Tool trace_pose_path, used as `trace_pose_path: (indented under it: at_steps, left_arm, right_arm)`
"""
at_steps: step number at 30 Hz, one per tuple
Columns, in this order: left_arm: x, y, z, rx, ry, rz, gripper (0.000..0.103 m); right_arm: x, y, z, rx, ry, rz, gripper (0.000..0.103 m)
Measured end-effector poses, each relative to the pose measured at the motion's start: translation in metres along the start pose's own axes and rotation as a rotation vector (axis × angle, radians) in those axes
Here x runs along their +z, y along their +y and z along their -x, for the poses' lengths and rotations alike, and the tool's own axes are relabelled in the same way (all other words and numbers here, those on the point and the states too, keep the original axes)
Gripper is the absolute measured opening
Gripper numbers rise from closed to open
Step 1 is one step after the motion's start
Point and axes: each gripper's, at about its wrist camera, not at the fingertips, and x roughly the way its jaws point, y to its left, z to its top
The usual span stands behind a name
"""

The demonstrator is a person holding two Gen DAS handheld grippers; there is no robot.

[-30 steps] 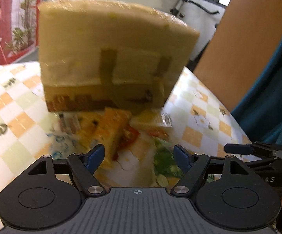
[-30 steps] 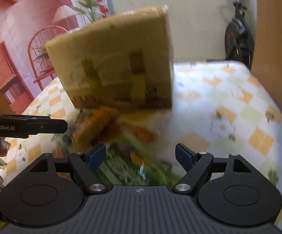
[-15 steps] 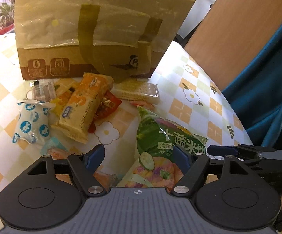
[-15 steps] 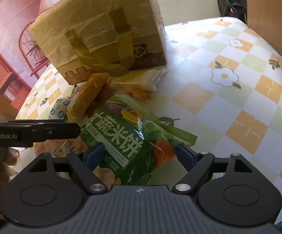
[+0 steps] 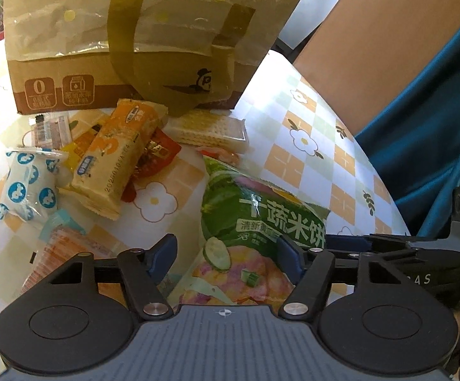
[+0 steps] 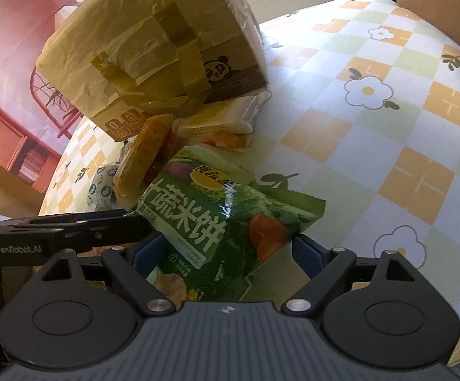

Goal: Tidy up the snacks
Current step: 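Close the left tool on the green rice-cracker bag while the right tool grips it too, then lift the green bag with both tools over the box and open them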

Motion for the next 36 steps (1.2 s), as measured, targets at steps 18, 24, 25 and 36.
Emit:
trace_pose_path:
  at_steps: [18,24,25,36]
  left_arm:
    - [-0.001,0.007,0.012,-0.059,-0.048,0.048,0.054]
    - [0.016,-0.002,0.043,-0.072,-0.113,-0.013,0.053]
    - [0.019,-0.004,0.049,-0.073,-0.125,-0.021,0.053]
    - [0.065,-0.012,0.123,-0.075,-0.321,-0.098,0.053]
  right_arm:
    - [0.004,0.02,0.001,0.033,-0.047,0.071,0.063]
    - [0.019,0.028,0.017,0.079,-0.096,0.092,0.061]
    - [0.023,0.032,0.021,0.084,-0.11,0.099,0.061]
    - [0.077,0.086,0.066,0.158,-0.296,0.31,0.06]
